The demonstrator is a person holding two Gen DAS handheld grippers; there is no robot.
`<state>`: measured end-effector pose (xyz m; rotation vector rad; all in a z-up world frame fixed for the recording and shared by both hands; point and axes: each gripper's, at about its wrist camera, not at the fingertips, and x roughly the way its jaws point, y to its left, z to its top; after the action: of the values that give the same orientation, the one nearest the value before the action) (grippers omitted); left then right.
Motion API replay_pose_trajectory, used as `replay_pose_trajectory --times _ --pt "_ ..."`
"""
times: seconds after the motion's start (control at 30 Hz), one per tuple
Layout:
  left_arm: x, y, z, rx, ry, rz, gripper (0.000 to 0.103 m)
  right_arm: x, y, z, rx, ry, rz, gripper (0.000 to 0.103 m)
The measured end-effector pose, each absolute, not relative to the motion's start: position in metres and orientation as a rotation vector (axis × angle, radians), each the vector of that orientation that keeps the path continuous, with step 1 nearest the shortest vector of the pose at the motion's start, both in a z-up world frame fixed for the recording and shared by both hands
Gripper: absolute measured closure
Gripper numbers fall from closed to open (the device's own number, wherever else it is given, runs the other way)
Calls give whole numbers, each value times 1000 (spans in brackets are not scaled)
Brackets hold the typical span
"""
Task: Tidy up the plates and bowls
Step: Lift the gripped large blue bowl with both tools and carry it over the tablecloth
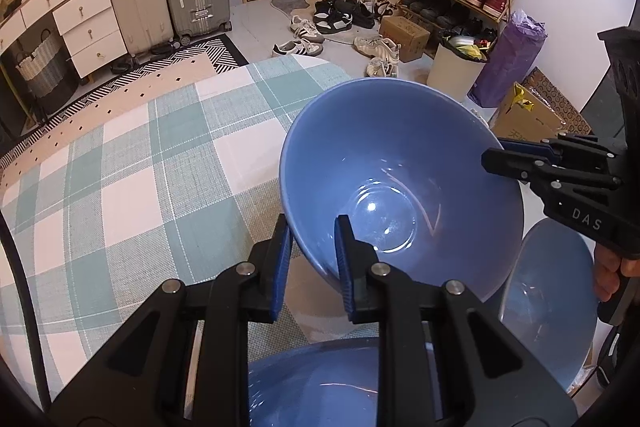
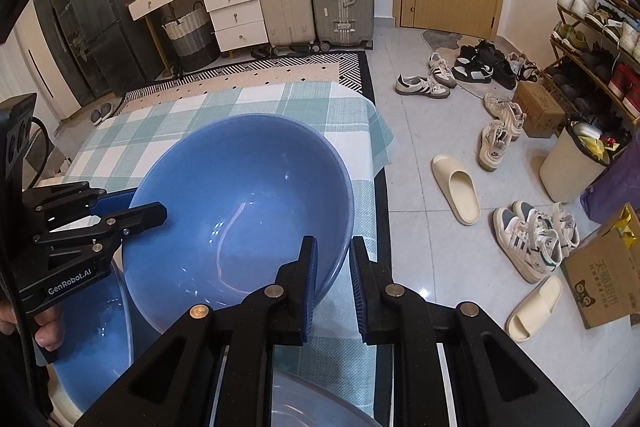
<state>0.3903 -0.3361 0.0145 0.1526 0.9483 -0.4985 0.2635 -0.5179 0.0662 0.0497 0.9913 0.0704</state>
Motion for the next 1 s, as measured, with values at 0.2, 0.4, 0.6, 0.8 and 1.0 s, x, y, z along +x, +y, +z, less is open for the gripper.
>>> replay_pose_trajectory --times 0.2,0.4,0.6,0.8,1.0 --pt "381 -335 27 155 918 -497 85 258 -517 73 50 971 71 86" --pt "371 -332 44 148 893 -496 85 250 -514 86 43 945 70 86" --pt "359 -326 61 136 870 -492 85 240 -510 103 36 915 73 86" --pt "342 -320 82 127 843 -492 85 230 -504 120 29 888 75 86" --pt "325 -312 102 125 817 -486 85 217 -495 137 16 859 80 86"
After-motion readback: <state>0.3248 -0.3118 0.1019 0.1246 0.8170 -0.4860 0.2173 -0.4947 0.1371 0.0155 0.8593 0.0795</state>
